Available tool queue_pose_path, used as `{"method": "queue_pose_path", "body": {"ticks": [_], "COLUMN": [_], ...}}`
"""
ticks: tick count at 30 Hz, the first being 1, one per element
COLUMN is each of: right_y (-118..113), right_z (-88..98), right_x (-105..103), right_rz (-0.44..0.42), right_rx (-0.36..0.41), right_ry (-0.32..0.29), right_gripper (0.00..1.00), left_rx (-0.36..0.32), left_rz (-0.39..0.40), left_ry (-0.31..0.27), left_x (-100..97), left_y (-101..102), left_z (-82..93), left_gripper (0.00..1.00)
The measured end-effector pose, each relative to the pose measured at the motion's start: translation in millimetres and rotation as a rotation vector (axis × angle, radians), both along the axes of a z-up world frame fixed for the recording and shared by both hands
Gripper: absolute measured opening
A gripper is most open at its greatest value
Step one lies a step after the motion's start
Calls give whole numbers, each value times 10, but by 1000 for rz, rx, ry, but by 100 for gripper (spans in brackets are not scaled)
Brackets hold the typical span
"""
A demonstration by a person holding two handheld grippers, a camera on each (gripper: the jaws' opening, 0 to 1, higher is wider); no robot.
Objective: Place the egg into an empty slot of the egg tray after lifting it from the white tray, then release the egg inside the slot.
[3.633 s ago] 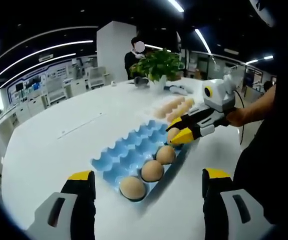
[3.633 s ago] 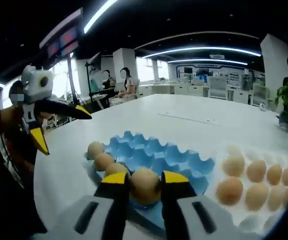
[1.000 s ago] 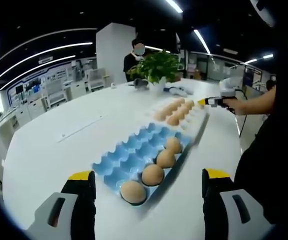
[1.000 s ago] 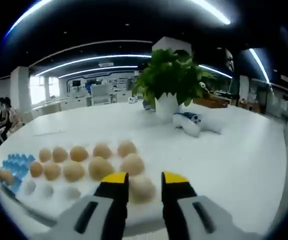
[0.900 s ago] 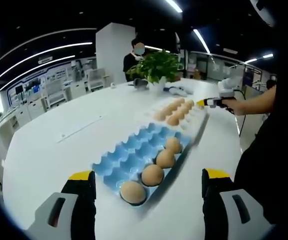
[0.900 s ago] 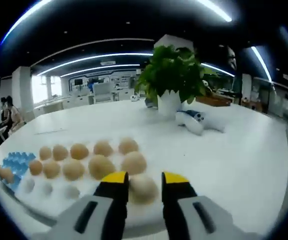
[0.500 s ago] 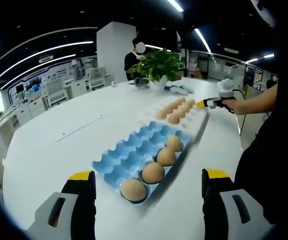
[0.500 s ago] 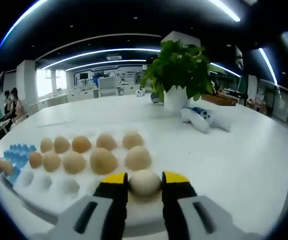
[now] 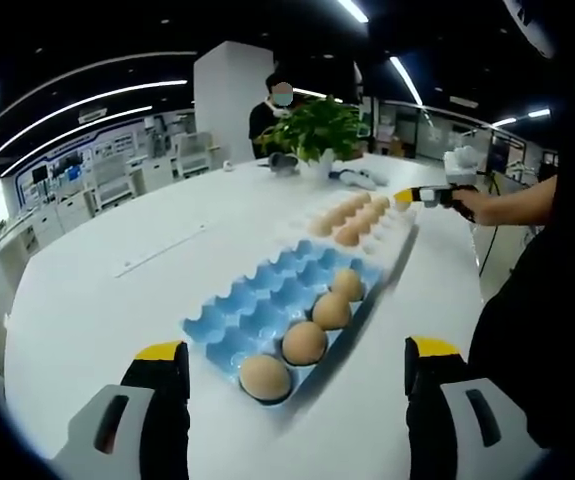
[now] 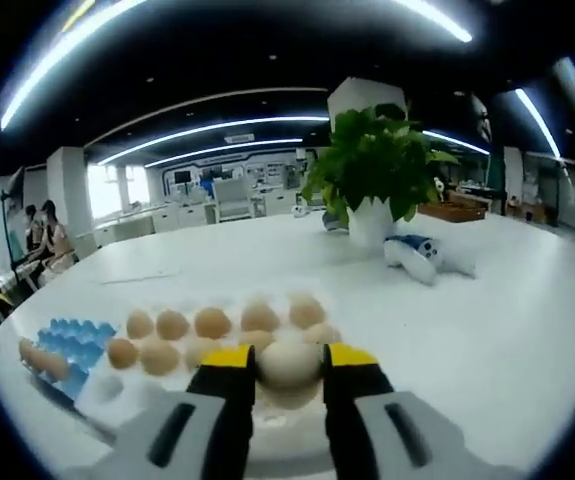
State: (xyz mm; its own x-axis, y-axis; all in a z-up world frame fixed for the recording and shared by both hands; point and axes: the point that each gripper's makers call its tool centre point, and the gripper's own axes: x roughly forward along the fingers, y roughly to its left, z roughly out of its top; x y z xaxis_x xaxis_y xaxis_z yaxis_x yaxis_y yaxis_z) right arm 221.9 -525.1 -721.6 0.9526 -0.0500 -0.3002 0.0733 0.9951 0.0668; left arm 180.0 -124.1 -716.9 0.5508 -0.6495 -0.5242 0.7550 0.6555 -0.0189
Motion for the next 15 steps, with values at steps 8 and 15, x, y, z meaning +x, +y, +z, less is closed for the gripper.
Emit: {"method": "queue_pose_path", "body": {"ticks": [8,15], "right_y": [670,1345], "right_z": [129,93], "right_x": [87,77], "right_rz": [223,414], "right_rx": [-15,22], "right_ry": [-35,-18], "right_gripper": [25,26], "left_rx": [-4,-10], "left_rz": [3,4], "left_ry": [5,7], "left_x": [-2,-18], "left_y": [-19,-22], "left_z": [0,-1], "left_gripper": [94,94]}}
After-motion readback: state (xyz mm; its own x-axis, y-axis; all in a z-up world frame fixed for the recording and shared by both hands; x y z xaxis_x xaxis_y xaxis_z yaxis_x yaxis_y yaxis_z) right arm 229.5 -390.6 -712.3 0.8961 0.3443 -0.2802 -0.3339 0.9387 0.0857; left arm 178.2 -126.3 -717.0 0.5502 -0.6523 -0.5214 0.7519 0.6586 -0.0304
